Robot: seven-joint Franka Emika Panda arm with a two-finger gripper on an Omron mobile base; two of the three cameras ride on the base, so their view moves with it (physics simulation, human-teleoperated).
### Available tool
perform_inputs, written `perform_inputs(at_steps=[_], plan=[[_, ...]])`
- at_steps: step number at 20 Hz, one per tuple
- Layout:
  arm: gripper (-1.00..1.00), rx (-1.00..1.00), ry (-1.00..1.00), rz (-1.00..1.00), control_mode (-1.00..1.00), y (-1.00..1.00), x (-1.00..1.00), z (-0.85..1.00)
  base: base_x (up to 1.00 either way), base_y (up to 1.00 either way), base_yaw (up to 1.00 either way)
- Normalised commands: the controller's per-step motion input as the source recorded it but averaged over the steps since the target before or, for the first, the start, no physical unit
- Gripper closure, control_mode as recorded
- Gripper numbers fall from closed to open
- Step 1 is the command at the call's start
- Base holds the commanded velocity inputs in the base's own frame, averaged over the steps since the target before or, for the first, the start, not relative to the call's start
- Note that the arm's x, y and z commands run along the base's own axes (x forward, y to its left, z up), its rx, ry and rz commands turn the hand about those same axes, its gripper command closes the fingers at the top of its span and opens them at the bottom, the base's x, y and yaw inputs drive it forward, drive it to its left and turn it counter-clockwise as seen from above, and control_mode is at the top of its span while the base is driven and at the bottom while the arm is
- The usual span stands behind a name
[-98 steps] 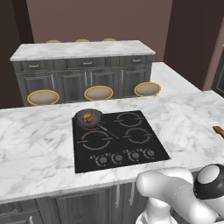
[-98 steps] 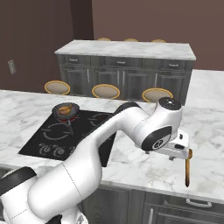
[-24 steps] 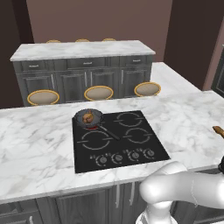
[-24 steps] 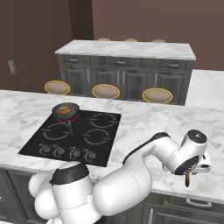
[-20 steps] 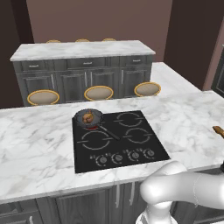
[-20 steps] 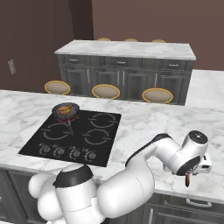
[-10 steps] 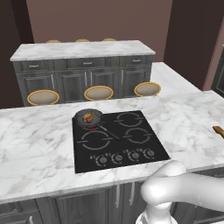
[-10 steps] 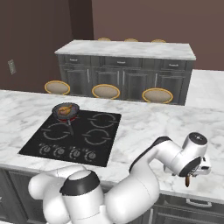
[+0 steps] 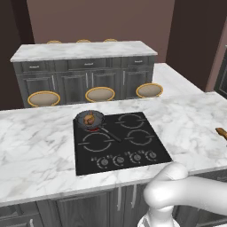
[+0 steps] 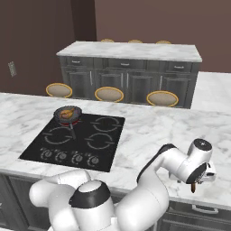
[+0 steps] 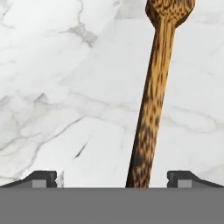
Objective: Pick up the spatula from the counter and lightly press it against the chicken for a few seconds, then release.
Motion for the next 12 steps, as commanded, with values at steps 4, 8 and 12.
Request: perform_inputs(at_steps=[4,8,12], plan=[[-1.00,0.00,0.03,0.00,-1.00,-0.07,0.19,-0.16,0.00,0.00,0.00],[-1.00,0.00,0.02,0.01,-1.00,-0.15,0.18,-0.17,0.00,0.00,0.00],[-1.00,0.00,0.02,0.02,-1.00,-0.13,0.17,-0.21,0.00,0.00,0.00]])
